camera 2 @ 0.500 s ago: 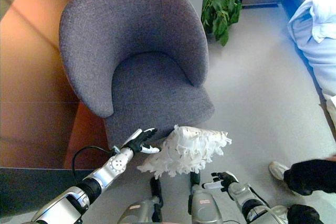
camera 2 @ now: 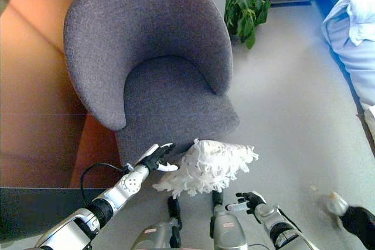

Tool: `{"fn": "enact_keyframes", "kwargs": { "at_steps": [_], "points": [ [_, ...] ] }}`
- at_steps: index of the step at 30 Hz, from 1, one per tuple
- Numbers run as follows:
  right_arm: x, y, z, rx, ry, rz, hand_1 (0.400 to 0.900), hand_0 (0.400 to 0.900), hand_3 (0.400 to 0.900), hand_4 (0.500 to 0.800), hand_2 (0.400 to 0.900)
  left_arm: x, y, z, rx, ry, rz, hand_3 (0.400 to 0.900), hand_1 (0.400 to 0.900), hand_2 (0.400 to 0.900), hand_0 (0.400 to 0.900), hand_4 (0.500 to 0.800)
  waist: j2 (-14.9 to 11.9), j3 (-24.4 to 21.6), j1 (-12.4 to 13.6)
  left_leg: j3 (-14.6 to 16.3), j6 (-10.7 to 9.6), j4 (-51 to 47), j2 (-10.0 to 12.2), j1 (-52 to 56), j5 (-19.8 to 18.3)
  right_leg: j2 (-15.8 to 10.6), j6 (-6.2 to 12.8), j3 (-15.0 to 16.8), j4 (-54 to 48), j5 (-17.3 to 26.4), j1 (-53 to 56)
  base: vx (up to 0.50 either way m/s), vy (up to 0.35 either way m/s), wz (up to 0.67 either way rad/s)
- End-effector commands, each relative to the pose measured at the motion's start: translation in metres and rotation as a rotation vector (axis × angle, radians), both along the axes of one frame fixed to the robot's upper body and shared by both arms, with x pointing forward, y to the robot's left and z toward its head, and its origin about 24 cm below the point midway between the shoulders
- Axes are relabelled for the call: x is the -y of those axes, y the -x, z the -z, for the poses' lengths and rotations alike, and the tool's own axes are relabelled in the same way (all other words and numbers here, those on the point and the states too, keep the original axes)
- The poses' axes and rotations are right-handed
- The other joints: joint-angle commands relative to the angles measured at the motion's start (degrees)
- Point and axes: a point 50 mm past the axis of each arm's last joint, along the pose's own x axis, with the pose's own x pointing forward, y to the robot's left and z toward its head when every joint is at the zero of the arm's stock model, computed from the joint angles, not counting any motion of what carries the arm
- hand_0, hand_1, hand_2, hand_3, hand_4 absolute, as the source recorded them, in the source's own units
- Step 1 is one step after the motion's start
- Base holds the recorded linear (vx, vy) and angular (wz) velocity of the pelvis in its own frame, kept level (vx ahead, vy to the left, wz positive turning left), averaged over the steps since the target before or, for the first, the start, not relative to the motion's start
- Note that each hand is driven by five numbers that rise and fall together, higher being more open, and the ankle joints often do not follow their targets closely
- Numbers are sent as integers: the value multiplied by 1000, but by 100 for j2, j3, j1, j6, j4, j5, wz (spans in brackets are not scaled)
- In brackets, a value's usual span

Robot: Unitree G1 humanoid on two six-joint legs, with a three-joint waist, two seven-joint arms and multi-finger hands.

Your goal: Pick up the pillow and put it on the sofa.

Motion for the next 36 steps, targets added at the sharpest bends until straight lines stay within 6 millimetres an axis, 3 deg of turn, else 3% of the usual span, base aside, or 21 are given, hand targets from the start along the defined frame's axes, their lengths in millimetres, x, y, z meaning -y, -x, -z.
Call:
{"fn": "enact_keyframes", "kwargs": {
  "at_steps": [1,19,36],
  "points": [
    [0,-17,-10,56,29,-42,900,900,900,800,900,8,-27,-33,153,60,0,900,900,900,900,800,-183,169,-65,38,-179,966,243,-306,-730,-395,533,189,672,-804,-82,-38,-29,-5],
    [-2,-37,-22,128,35,-30,900,900,900,800,900,18,-52,-59,230,68,-29,900,900,900,900,800,-148,636,-328,183,-225,1125,327,-781,-657,-364,490,317,813,-656,-711,-18,-10,-4],
    [-17,-58,-35,196,16,-53,900,900,900,800,900,21,-76,-94,342,62,-25,900,900,900,900,800,-219,937,-387,128,-268,1278,402,-1202,-566,-307,456,389,1056,-589,-1201,-5,-7,-1]
  ]
}}
